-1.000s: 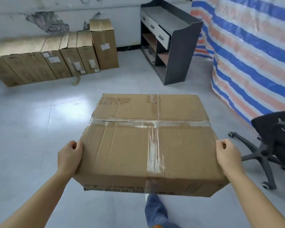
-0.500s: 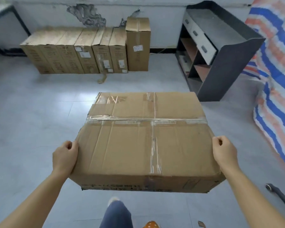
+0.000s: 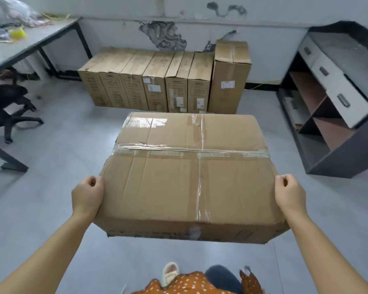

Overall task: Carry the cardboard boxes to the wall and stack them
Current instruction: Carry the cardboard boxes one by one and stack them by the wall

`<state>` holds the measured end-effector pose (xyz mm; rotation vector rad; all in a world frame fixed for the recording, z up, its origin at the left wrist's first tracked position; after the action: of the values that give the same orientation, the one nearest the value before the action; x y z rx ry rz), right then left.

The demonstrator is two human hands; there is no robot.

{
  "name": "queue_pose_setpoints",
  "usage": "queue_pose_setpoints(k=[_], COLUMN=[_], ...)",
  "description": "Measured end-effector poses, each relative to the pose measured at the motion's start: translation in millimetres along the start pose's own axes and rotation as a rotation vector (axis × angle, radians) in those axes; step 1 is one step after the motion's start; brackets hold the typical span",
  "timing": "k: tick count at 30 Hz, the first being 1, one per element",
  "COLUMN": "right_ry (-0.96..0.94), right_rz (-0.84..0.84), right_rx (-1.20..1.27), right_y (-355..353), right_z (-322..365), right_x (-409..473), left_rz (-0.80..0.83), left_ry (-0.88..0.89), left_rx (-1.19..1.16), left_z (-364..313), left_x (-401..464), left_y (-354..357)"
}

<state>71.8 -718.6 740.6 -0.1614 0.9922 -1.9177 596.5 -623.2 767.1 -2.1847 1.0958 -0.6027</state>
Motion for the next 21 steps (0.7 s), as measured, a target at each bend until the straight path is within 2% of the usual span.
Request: queue_pose_setpoints(k=[4, 14, 21], right_ry=[0.004, 0.004, -0.044], right_rz=[-0.003, 0.011, 0.079], right_rx=[-0.006, -0.047, -0.054], right_y=[24, 71, 106], right_z=[44, 167, 277], right_x=[46, 240, 355], left_rz=[0.011, 0.043, -0.005], left_ry=[0.0, -0.015, -0.056], left_rx=[0.005, -0.007, 0.008], left_z=[-13, -76, -116], left_x=[67, 247, 357], left_y=[26, 159, 212])
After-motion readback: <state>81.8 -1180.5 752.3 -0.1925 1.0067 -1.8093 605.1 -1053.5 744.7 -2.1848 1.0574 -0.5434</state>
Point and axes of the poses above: each hand's wrist, its own x-axis towards the middle knuckle, its own y-axis out of the palm, z = x × y, the point moved 9 cm from there along x, towards the middle knuckle, and after that the axes turned 15 degrees about y, right-handed, at the moved point
